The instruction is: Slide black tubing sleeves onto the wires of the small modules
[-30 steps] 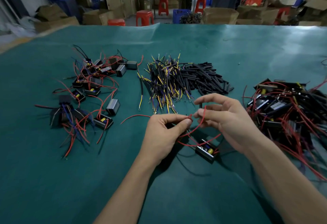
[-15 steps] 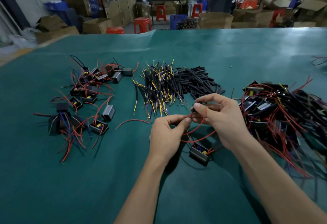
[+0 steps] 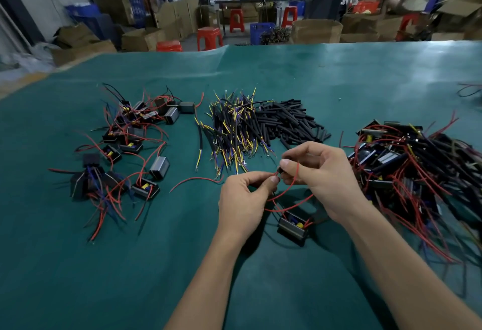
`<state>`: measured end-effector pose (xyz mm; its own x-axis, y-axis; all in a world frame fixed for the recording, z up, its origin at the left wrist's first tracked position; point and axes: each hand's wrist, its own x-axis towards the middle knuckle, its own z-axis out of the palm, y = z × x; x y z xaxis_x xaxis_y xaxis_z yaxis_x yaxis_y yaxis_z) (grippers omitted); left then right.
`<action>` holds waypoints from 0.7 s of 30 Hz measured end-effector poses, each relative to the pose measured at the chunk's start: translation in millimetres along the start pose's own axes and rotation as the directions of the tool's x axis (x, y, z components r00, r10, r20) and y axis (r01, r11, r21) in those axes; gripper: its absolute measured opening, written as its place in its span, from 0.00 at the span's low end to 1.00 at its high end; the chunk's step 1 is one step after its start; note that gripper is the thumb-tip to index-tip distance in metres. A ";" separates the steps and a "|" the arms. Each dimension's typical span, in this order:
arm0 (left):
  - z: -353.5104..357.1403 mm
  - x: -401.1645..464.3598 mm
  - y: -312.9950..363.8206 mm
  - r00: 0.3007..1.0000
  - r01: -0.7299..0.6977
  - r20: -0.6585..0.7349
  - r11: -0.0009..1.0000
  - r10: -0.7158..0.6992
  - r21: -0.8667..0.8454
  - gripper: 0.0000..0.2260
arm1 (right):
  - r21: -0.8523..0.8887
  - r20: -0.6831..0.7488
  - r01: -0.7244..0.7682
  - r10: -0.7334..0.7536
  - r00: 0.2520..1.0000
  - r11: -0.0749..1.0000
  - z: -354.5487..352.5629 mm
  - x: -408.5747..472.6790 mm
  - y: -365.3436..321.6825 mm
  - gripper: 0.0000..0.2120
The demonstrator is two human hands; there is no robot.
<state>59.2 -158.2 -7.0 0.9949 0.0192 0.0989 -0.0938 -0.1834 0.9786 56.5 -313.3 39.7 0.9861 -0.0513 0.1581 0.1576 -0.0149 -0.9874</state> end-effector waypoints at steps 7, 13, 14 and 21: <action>-0.5 -2.5 4.1 1.000 -0.014 -0.023 1.000 0.014 -0.001 0.10 | -0.102 -0.072 0.031 -0.038 0.997 0.994 8.3 -0.8 4.5 0.04; -0.3 -3.5 6.5 0.998 -0.025 -0.060 0.999 0.027 0.030 0.09 | -0.051 -0.053 0.029 -0.032 0.998 0.998 9.1 -0.6 6.6 0.06; -0.2 -3.5 6.5 0.998 -0.028 -0.063 0.999 0.031 0.034 0.09 | -0.091 -0.061 0.034 -0.040 0.997 0.995 8.7 -0.4 7.0 0.06; -0.1 -2.3 4.0 0.997 -0.022 -0.071 0.997 0.027 0.072 0.09 | -0.119 0.056 -0.002 0.008 0.998 0.993 -3.6 3.1 4.4 0.07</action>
<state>56.5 -159.0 -3.3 0.9869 0.0834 0.1380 -0.1129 -0.2539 0.9606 60.0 -317.0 35.9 0.9888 0.0043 0.1492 0.1484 -0.1339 -0.9798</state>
